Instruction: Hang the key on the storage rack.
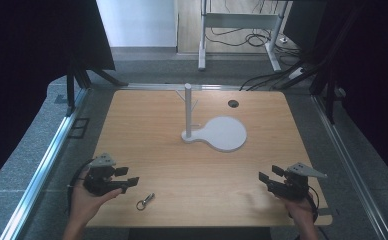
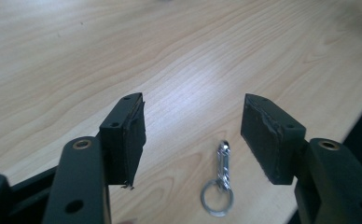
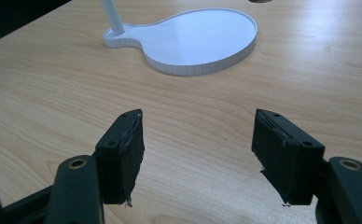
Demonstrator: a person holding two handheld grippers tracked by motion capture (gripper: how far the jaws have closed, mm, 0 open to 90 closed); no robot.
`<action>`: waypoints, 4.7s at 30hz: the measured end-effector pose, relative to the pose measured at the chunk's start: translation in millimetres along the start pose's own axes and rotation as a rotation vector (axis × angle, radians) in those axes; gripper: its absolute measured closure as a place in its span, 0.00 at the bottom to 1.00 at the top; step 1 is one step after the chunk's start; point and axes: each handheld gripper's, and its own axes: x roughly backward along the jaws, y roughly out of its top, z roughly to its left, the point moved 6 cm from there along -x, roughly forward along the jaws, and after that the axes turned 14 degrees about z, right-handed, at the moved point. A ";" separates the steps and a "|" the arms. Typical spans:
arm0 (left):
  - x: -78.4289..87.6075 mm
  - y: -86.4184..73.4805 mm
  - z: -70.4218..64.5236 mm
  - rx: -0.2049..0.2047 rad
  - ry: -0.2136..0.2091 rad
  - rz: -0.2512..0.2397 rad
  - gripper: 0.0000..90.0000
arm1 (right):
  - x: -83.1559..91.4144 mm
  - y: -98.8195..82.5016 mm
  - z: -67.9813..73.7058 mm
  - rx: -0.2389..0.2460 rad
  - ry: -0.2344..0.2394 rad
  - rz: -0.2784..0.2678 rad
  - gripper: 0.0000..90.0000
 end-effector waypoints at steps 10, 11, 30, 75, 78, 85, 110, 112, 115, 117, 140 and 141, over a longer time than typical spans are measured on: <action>-1.0 -10.8 -7.7 -0.032 -0.020 0.109 0.46 | -2.6 -4.7 -2.3 -0.019 -0.018 0.014 0.38; -3.4 -11.4 -9.2 -0.037 -0.024 0.120 0.46 | -3.0 -5.9 -2.4 -0.019 -0.020 0.020 0.38; -44.9 -9.9 -30.3 -0.116 -0.043 0.332 0.53 | -0.7 -14.7 -3.4 -0.025 -0.038 0.030 0.37; -74.1 -7.5 -32.1 -0.135 0.013 0.480 0.68 | -1.6 -20.1 -4.8 -0.028 -0.063 0.039 0.37; -75.8 -7.6 -32.5 -0.140 0.022 0.493 0.69 | -2.0 -20.5 -4.3 -0.027 -0.063 0.044 0.37; -79.8 -8.2 -32.9 -0.146 0.033 0.511 0.72 | -1.9 -20.5 -3.1 -0.023 -0.063 0.043 0.37; -95.2 -11.8 -35.0 -0.159 0.044 0.553 0.89 | -4.4 -21.6 -2.8 -0.020 -0.074 0.057 0.37; -95.5 -11.9 -35.4 -0.159 0.046 0.550 0.93 | -5.2 -21.8 -2.5 -0.018 -0.076 0.061 0.37; -95.8 -11.9 -36.3 -0.154 0.039 0.546 0.94 | -6.8 -22.1 -2.2 -0.019 -0.077 0.064 0.37; -95.5 -11.7 -35.6 -0.159 0.037 0.551 0.95 | -7.4 -22.3 -2.2 -0.018 -0.078 0.068 0.37; -79.1 15.5 -33.4 -0.162 -0.028 0.487 0.95 | -10.6 -23.2 0.7 -0.015 -0.082 0.076 0.37; -78.4 17.1 -33.4 -0.161 -0.028 0.485 0.95 | -10.8 -23.3 0.8 -0.017 -0.082 0.077 0.37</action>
